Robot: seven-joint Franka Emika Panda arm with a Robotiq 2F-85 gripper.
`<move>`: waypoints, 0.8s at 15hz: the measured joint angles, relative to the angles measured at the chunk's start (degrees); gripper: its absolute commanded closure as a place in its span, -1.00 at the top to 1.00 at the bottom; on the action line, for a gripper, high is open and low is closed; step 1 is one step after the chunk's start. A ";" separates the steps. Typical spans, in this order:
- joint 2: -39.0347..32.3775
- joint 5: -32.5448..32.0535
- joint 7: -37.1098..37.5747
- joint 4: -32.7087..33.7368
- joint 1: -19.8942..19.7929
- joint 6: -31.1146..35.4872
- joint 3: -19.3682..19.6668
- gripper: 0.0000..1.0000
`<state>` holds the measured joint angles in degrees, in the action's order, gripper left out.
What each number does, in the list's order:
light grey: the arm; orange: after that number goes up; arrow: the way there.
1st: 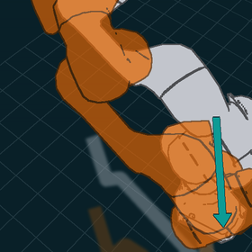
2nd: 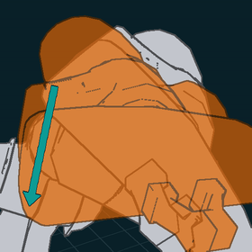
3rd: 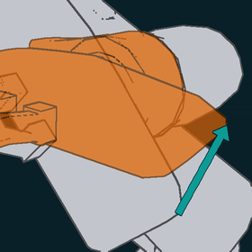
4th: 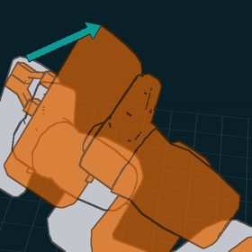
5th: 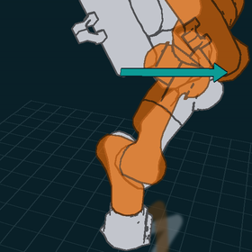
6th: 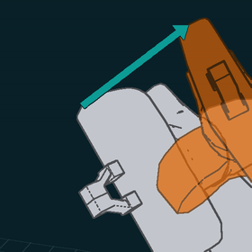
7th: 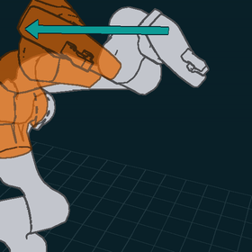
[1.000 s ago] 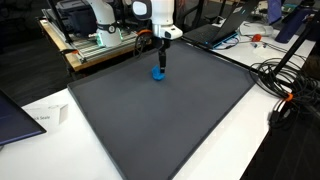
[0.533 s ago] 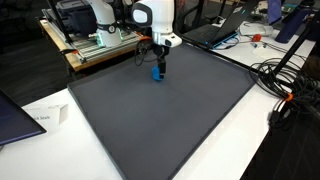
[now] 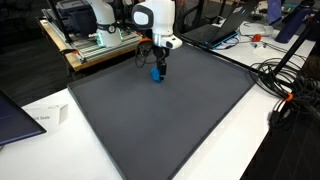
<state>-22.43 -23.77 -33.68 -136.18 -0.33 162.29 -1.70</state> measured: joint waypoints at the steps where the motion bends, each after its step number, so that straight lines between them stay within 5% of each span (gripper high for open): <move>1: 0.00 -0.08 0.00 0.06 0.08 -0.06 0.00 -0.08; 8: 0.01 -0.21 0.21 1.34 0.52 -2.10 0.08 -0.93; 12: 0.27 -0.17 1.64 2.84 0.81 -6.48 0.09 -0.98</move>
<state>-22.16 -23.94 -32.03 -133.34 0.48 155.81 -1.61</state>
